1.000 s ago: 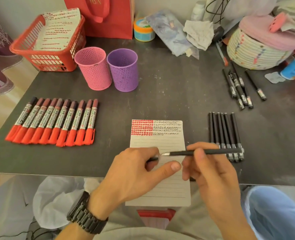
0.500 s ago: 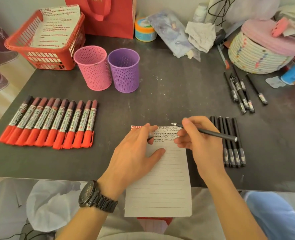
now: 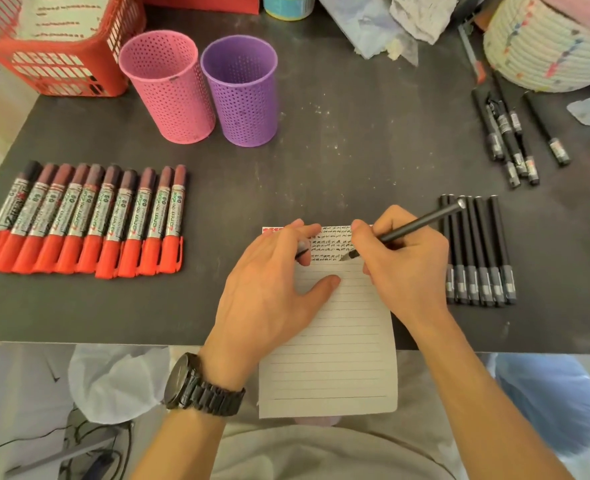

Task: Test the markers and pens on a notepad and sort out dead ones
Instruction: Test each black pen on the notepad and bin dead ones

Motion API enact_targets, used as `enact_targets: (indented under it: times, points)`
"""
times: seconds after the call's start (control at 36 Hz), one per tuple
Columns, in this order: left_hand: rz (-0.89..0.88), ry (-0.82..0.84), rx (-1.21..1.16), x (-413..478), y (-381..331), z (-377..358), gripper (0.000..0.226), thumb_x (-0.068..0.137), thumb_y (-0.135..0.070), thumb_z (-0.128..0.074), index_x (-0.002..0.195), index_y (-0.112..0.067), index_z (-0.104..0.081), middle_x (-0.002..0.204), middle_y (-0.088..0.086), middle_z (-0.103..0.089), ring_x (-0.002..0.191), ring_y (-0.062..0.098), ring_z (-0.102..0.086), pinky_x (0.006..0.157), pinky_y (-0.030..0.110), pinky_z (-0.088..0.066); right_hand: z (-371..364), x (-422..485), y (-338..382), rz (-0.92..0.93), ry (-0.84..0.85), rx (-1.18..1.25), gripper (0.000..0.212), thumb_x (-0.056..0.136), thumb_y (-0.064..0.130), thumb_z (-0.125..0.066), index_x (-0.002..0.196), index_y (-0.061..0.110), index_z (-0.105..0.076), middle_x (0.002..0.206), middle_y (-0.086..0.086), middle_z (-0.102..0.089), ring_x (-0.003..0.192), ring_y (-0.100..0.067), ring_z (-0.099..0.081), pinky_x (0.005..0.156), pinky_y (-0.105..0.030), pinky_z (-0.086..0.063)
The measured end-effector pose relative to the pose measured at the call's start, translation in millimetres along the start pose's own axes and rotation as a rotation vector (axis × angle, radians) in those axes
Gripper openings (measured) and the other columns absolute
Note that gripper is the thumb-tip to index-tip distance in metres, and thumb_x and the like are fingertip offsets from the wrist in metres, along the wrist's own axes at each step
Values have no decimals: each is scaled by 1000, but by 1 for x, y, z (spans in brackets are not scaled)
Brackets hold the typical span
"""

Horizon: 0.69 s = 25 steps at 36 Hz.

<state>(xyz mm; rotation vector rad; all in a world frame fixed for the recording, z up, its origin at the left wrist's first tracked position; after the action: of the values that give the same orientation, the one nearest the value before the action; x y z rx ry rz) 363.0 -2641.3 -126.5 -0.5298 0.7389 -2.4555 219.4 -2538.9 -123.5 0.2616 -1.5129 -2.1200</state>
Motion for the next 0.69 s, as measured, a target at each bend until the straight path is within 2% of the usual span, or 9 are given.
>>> enact_targets:
  times: [0.11, 0.22, 0.36, 0.47, 0.61, 0.69]
  points:
    - [-2, 13, 7, 0, 1, -1, 47, 82, -48, -73, 93, -37, -29, 127, -21, -60, 130, -22, -27, 97, -2, -23, 0, 2, -2, 14, 3, -25, 33, 86, 28, -68, 60, 18, -51, 45, 4, -57, 41, -9, -53, 51, -22, -44]
    - [-5, 19, 11, 0, 1, -2, 46, 82, -48, -72, 92, -37, -29, 127, -19, -60, 128, -25, -24, 98, -3, -21, -2, 2, -3, 19, -4, -47, 32, 84, 29, -67, 59, 18, -50, 45, 5, -57, 41, -6, -54, 50, -17, -42]
    - [-8, 10, 29, 1, 0, -1, 41, 81, -51, -70, 89, -32, -34, 134, -22, -57, 133, -16, -33, 98, 6, -27, -4, 3, -3, 4, 6, -49, 31, 84, 30, -66, 61, 17, -50, 45, 4, -58, 40, -8, -55, 51, -28, -45]
    - [-6, 26, 19, 0, 1, -2, 46, 82, -49, -71, 93, -37, -29, 127, -19, -60, 127, -26, -23, 97, -3, -19, -4, 3, -2, 14, 4, -66, 31, 85, 27, -67, 61, 16, -51, 46, 3, -58, 42, -6, -58, 52, -25, -45]
    - [0, 25, 22, 0, 1, -2, 47, 82, -49, -71, 93, -39, -27, 126, -20, -61, 129, -21, -27, 97, 4, -26, -4, 3, -2, 6, 7, -64, 31, 83, 27, -67, 60, 15, -51, 44, 4, -58, 40, -8, -56, 52, -28, -45]
    - [2, 38, 11, -1, 1, -2, 52, 82, -47, -73, 103, -49, -25, 118, -13, -64, 127, -25, -24, 98, -1, -21, -3, 3, -1, 13, 0, -65, 31, 84, 29, -67, 61, 15, -52, 44, 4, -58, 41, -11, -56, 51, -28, -46]
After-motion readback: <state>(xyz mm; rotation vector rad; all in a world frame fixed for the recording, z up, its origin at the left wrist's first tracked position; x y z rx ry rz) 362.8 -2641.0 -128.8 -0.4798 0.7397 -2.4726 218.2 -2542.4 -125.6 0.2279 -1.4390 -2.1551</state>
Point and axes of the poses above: each hand's wrist, its own x-axis towards the middle knuckle, its own z-axis out of the back of the hand, y = z × x, the point moved 4 cm from there along x, towards the middle knuckle
